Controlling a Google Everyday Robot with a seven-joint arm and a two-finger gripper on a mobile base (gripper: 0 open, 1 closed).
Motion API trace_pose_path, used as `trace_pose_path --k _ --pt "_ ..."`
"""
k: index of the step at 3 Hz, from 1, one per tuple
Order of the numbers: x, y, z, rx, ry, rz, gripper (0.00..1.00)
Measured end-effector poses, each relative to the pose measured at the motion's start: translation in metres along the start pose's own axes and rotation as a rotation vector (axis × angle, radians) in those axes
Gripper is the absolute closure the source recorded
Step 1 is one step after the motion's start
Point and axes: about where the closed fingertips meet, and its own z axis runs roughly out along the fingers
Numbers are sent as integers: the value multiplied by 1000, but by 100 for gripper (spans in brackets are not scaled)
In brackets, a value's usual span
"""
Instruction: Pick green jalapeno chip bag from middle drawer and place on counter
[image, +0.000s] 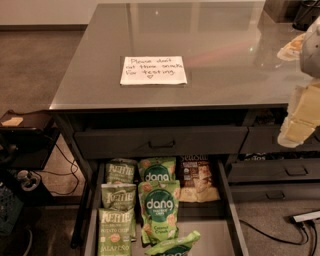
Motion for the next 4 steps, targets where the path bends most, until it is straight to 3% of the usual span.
trace_pose_path --k 1,2,3,4 --pt "0 0 0 0 0 0 0" --pt "-10 11 13 -35 -87 17 0" --pt "-31 36 47 -98 -249 59 0" --pt "-79 69 78 -169 -422 108 0"
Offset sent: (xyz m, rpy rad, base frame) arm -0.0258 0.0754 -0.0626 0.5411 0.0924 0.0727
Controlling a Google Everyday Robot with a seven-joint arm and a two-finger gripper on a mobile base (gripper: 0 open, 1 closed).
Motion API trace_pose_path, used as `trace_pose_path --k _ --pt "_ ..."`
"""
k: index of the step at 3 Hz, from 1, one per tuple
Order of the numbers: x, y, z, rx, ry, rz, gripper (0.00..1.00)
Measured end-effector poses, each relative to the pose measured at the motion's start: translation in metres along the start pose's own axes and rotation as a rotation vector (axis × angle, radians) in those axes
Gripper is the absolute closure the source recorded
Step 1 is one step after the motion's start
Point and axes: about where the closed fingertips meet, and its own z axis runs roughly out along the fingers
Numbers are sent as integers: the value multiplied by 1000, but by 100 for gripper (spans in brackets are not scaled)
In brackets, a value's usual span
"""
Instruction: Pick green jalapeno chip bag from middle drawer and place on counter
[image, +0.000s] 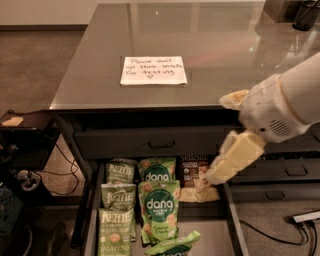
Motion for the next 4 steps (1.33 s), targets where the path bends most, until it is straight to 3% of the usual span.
trace_pose_path --k 1,2,3,4 --pt "-33 32 52 -51 -90 25 0" --pt "-60 59 90 -78 -105 21 0" --pt "-83 93 123 -139 -66 -58 0" --pt "-85 95 125 -144 -66 -65 0"
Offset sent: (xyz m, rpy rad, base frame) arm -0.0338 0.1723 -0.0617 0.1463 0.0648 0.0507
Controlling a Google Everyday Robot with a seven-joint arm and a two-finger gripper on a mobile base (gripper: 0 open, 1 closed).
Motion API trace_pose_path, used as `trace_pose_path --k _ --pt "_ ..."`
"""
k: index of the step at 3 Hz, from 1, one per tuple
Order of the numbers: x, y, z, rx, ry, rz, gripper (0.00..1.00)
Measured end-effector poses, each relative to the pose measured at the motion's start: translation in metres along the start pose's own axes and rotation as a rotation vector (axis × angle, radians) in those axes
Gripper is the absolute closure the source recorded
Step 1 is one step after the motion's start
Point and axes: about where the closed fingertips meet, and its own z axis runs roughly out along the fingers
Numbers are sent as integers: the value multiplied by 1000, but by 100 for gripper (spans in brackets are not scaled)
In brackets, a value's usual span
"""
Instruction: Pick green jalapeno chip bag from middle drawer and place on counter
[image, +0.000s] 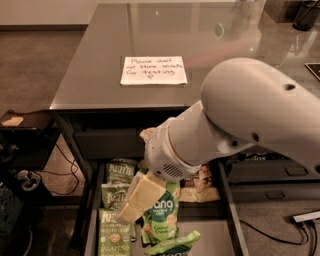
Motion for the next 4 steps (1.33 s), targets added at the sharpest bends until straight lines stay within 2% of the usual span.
trace_pose_path --k 1,2,3,4 --pt "19 -1 14 7 80 -50 0" --pt "60 -4 51 32 179 -137 0" --pt "92 -18 92 41 189 -195 0" --pt "113 -38 130 30 133 -186 0"
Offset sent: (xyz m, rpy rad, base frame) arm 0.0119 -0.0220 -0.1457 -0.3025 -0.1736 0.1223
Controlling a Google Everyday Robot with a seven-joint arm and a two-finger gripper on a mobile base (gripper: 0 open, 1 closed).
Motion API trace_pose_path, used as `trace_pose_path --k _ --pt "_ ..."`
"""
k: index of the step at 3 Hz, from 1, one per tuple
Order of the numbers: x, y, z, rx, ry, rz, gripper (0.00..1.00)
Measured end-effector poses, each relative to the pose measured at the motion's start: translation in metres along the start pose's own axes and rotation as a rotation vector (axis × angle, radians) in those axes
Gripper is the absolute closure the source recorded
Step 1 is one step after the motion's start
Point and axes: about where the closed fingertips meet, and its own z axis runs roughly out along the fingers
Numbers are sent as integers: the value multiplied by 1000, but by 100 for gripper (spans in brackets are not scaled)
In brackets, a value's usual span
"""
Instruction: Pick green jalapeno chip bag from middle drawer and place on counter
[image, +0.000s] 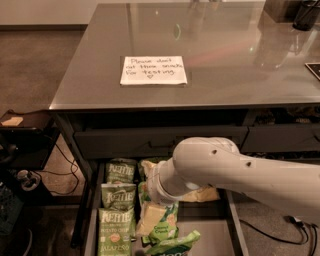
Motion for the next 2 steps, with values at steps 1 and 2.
trace_pose_path --k 1,2 --pt "9 -2 50 -51 -80 55 0" --pt "15 2 61 -73 -88 73 0"
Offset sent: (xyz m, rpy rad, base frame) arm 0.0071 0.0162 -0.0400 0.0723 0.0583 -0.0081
